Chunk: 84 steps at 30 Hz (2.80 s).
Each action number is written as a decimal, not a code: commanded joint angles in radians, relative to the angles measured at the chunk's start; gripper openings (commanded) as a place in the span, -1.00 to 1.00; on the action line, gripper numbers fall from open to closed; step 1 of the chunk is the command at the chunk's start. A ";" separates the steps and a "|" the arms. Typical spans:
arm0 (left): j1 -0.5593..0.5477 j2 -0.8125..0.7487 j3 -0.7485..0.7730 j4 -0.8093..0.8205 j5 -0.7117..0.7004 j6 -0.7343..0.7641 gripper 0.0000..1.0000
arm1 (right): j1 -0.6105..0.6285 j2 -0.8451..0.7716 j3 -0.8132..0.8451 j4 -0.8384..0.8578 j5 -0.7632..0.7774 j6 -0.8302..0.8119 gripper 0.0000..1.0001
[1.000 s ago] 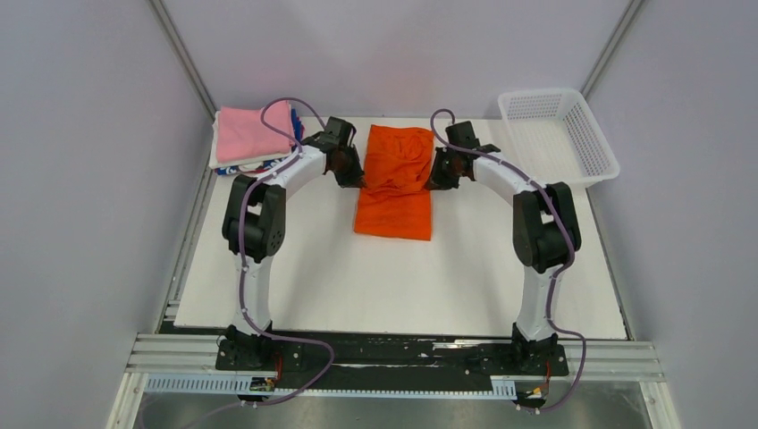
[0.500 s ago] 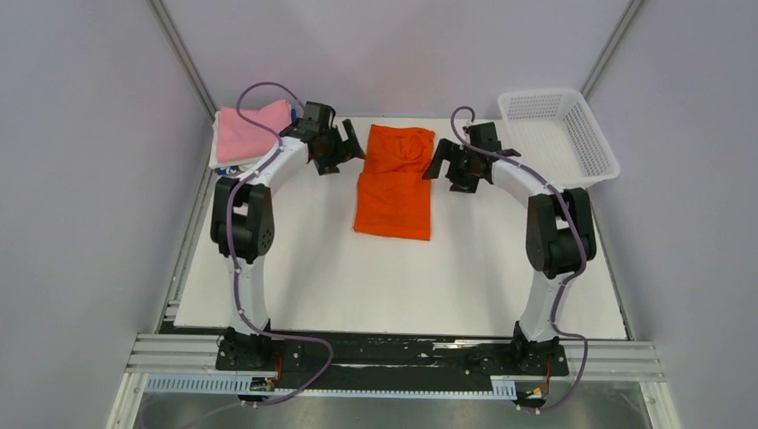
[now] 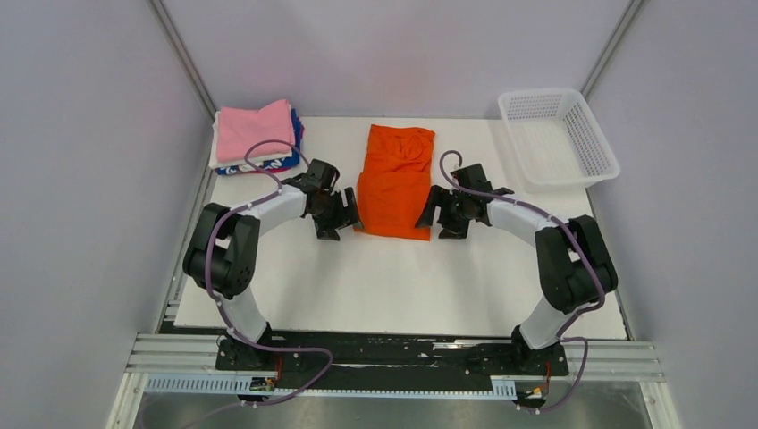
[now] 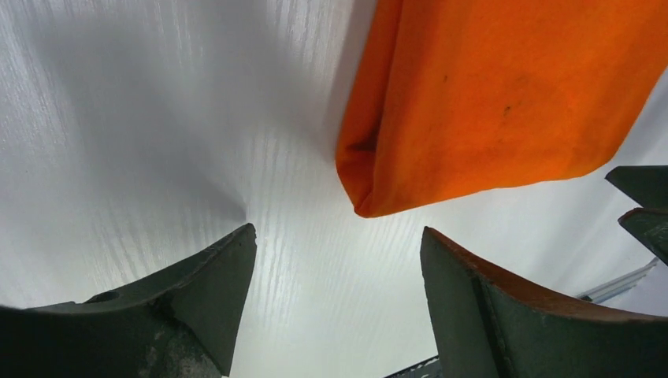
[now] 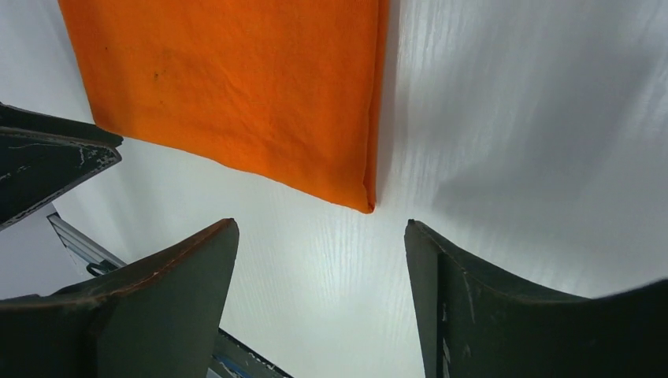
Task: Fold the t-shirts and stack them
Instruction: Grab one side of the 2/3 rectangular tshirt with both arms, then fold the long partially folded tshirt into a neat square
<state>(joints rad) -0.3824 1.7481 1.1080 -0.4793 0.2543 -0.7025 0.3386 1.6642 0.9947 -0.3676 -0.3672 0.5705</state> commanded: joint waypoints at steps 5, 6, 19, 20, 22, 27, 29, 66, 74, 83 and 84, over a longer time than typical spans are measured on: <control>-0.012 0.053 0.003 0.094 0.015 -0.012 0.13 | 0.050 0.063 -0.007 0.085 0.068 0.084 0.11; -0.012 0.066 0.004 0.093 0.019 -0.009 0.06 | 0.056 0.068 -0.014 0.093 0.073 0.087 0.02; -0.018 0.130 -0.031 0.136 0.007 0.000 -0.85 | 0.074 0.100 -0.084 0.141 0.134 0.095 -0.59; -0.018 0.131 -0.033 0.136 0.012 0.001 -0.99 | 0.074 0.104 -0.085 0.143 0.133 0.092 -0.66; -0.019 0.120 -0.046 0.137 0.019 0.004 -1.00 | 0.077 0.097 -0.098 0.149 0.118 0.067 -0.95; -0.033 -0.066 -0.174 0.099 -0.018 -0.008 -1.00 | 0.089 -0.063 -0.202 0.113 -0.020 -0.011 -1.00; -0.046 -0.178 -0.238 0.062 -0.023 -0.019 -1.00 | 0.094 -0.184 -0.256 0.067 -0.123 -0.013 -1.00; -0.030 0.003 0.360 0.063 -0.220 0.108 -1.00 | -0.171 -0.138 0.074 0.040 -0.226 -0.029 -1.00; -0.009 0.188 0.480 0.051 -0.235 0.123 -1.00 | -0.202 0.038 0.137 0.116 -0.210 -0.007 -1.00; 0.009 0.365 0.666 -0.039 -0.172 0.096 -0.07 | -0.203 0.155 0.247 0.103 -0.164 0.006 0.16; 0.010 0.364 0.689 -0.043 -0.165 0.097 0.32 | -0.203 0.157 0.265 0.095 -0.167 0.007 0.38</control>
<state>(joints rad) -0.4007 2.1059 1.6821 -0.4923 0.0940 -0.6102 0.1467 1.8038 1.1694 -0.2832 -0.5537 0.5800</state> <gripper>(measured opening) 0.277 0.502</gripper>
